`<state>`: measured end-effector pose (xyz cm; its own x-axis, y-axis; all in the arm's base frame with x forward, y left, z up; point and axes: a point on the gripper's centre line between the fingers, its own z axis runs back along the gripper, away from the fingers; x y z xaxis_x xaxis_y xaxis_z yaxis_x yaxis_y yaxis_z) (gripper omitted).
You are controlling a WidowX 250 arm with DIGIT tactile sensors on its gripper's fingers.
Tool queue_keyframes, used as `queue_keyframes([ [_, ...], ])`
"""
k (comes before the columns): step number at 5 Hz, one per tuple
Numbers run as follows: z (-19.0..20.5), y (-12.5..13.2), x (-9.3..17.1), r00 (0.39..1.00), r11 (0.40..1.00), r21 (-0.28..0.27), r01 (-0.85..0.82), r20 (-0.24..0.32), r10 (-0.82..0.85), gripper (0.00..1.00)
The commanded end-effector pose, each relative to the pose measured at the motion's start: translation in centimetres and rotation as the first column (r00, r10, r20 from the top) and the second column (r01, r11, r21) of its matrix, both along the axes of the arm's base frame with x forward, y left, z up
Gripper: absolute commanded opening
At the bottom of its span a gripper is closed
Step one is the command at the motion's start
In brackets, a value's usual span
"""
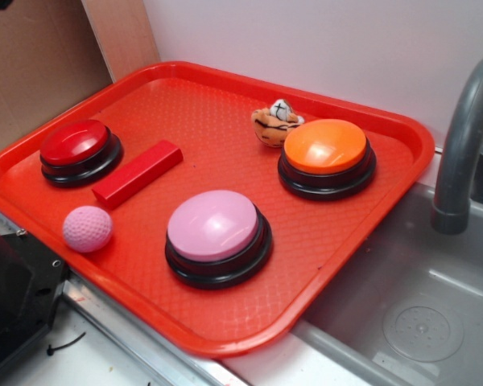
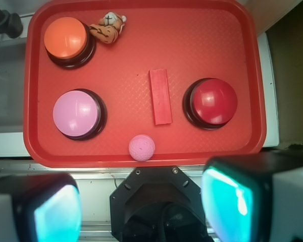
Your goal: Push the pink button.
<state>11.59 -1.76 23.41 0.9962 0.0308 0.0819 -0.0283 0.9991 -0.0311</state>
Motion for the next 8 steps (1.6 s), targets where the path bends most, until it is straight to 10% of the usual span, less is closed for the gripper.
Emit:
queue_keyframes([
  [1, 0.0, 0.0, 0.0, 1.0, 1.0, 0.0, 0.0, 0.0, 0.0, 1.0],
  [3, -5.9, -8.8, 3.1, 0.877, 0.871, 0.132, 0.473, 0.023, -0.479, 1.0],
  [4, -8.6, -8.9, 3.3, 0.829, 0.82, 0.149, 0.553, 0.003, -0.56, 1.0],
  [8, -16.7, -9.7, 5.4, 0.776, 0.776, 0.011, 0.631, 0.012, -0.631, 1.0],
])
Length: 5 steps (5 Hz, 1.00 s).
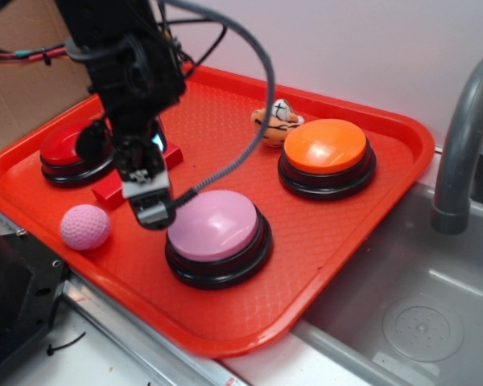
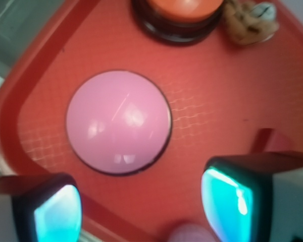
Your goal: Push the pink button.
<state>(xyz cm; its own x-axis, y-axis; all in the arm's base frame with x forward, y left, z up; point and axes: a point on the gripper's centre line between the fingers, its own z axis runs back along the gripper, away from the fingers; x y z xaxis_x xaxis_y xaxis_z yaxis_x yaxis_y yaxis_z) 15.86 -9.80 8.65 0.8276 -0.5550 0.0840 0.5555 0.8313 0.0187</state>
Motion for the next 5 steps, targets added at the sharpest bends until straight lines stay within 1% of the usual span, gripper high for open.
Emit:
queue_keyframes([
  [1, -3.2, -2.5, 1.9, 0.993, 0.992, -0.051, 0.117, -0.027, -0.119, 1.0],
  [2, -3.4, -1.9, 1.9, 0.994, 0.993, -0.052, 0.103, -0.035, -0.105, 1.0],
  [3, -2.0, -1.3, 1.9, 0.997, 0.997, -0.028, 0.077, -0.027, -0.078, 1.0],
  [4, 0.3, -0.6, 1.9, 0.998, 0.999, -0.018, 0.051, -0.021, -0.052, 1.0],
  [5, 2.2, 0.0, 1.9, 0.999, 0.999, -0.041, -0.009, -0.048, 0.007, 1.0],
])
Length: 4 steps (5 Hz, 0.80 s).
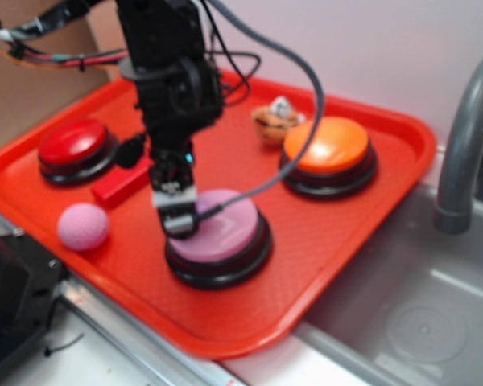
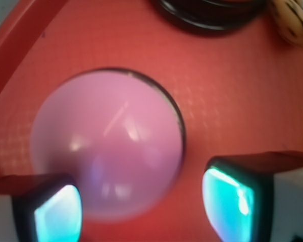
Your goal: Push the pink button.
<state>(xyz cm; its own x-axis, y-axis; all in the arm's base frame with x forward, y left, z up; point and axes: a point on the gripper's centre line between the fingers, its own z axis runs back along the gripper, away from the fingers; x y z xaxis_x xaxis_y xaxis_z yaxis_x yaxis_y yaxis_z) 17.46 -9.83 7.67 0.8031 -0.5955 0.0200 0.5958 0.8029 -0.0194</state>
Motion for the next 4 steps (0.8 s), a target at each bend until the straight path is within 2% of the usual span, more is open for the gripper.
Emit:
queue_keyframes([
  [1, 5.6, 0.2, 0.3, 0.996, 0.995, -0.04, -0.088, 0.016, 0.089, 1.0],
  [2, 7.0, 1.0, 0.0, 0.99, 0.989, -0.052, -0.138, 0.032, 0.14, 1.0],
  [3, 7.6, 1.5, -0.3, 0.987, 0.986, -0.043, -0.163, 0.009, 0.163, 1.0],
  [4, 8.2, 2.3, -0.8, 0.987, 0.986, -0.045, -0.162, 0.011, 0.162, 1.0],
])
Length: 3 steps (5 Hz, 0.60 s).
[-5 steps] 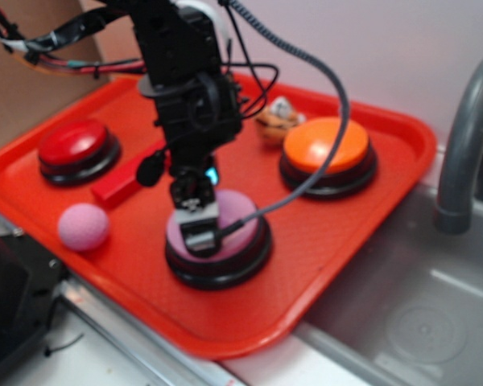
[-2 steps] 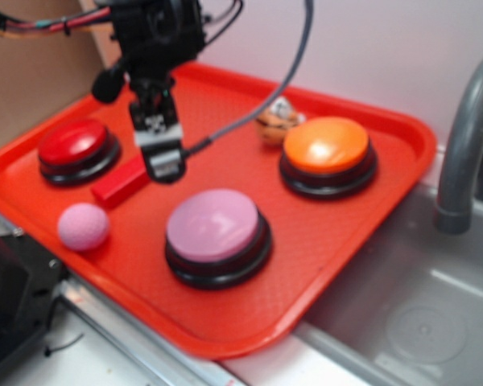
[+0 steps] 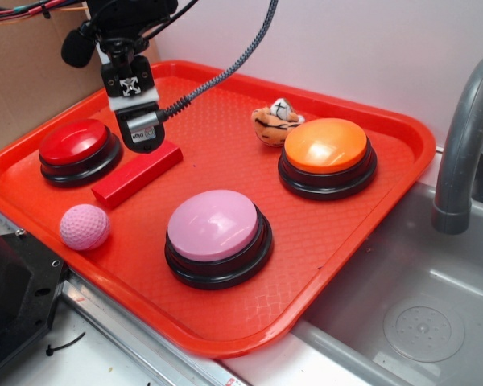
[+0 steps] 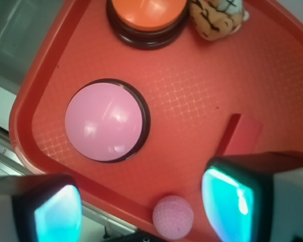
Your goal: Push the pink button.
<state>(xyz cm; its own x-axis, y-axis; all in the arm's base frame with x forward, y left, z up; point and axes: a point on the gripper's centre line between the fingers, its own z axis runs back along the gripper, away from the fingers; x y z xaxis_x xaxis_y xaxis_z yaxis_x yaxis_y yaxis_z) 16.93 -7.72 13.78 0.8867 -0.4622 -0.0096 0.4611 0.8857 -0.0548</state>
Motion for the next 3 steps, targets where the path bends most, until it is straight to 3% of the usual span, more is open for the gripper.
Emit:
queue_keyframes([
  [1, 2.5, 0.5, -0.7, 0.998, 0.999, -0.026, -0.039, 0.043, 0.04, 1.0],
  [3, 4.3, 2.2, -2.0, 0.981, 0.981, -0.031, -0.192, 0.024, 0.193, 1.0],
])
